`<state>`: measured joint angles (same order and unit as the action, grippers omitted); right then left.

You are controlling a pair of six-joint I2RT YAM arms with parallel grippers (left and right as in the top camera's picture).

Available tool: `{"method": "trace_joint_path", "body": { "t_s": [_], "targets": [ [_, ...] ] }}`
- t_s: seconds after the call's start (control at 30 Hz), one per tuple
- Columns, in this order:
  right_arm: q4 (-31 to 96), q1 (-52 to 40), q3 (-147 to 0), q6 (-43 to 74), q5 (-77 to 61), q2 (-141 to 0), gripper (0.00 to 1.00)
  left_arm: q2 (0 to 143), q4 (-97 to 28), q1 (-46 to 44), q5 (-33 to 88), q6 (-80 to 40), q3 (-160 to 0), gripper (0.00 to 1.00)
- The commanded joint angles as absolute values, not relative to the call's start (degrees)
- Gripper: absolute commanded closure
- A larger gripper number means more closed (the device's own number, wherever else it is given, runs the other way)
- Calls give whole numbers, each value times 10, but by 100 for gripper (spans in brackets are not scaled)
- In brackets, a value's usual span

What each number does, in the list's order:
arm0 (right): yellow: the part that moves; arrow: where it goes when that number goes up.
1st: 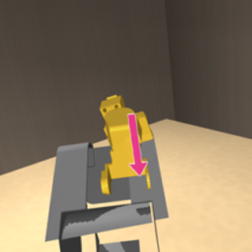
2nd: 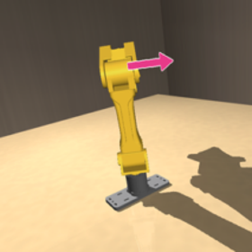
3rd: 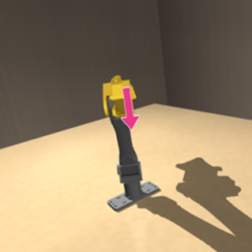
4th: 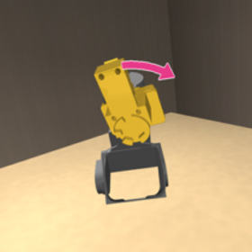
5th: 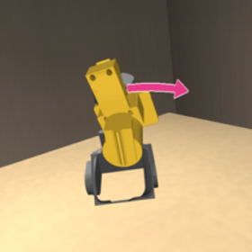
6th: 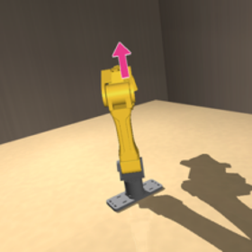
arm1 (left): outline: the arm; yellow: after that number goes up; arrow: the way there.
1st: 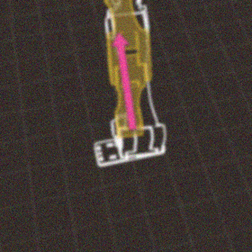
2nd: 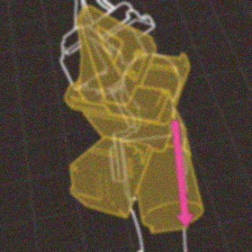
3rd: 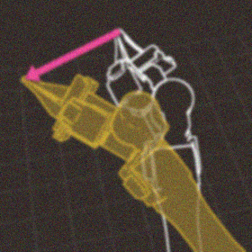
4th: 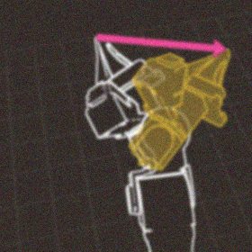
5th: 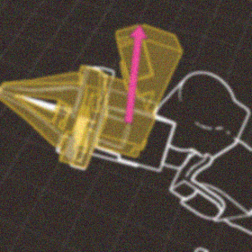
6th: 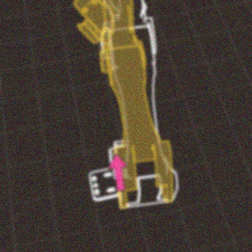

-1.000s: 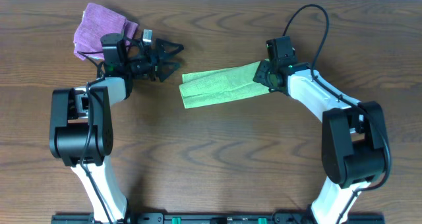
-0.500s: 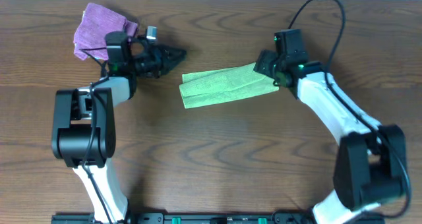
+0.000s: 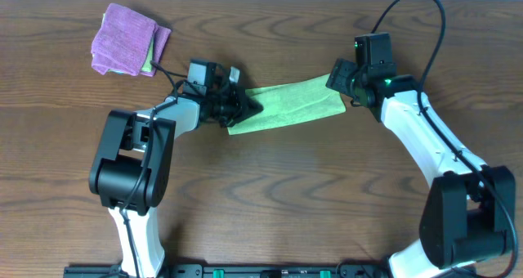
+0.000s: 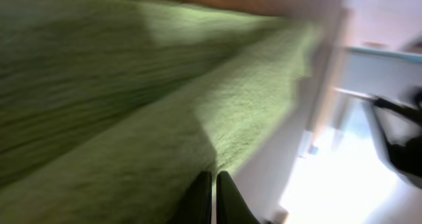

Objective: Fold the cloth

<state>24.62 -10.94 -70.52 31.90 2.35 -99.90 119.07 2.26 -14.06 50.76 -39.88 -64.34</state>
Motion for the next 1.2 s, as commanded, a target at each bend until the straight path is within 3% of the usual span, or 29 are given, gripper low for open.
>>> {"method": "trace_joint_path", "body": {
  "t_s": [0.0, 0.23, 0.7, 0.9, 0.93, 0.97, 1.0, 1.17],
  "targets": [
    [246, -107, -712, 294, 28, -1007, 31, 1176, -23, -155, 383, -340, -648, 94],
    [213, -107, -712, 295, -1, -1078, 28, 1176, -97, -186, 274, -312, -648, 94],
    [175, -107, -712, 295, -35, -1146, 31, 1176, -118, -187, 264, -312, -648, 94],
    [152, -108, -712, 295, -79, -1169, 54, 1176, -121, -187, 264, -312, -648, 94],
    [150, -108, -712, 295, -86, -1172, 66, 1176, -122, -187, 264, -312, -648, 94],
    [149, -108, -712, 295, -87, -1174, 86, 1176, -123, -187, 264, -312, -648, 94],
    [149, -108, -712, 291, -86, -1174, 99, 1176, -123, -187, 264, -312, -648, 94],
    [143, -108, -712, 248, -94, -1155, 99, 1173, -130, -181, 266, -312, -648, 94]
  ]
}}
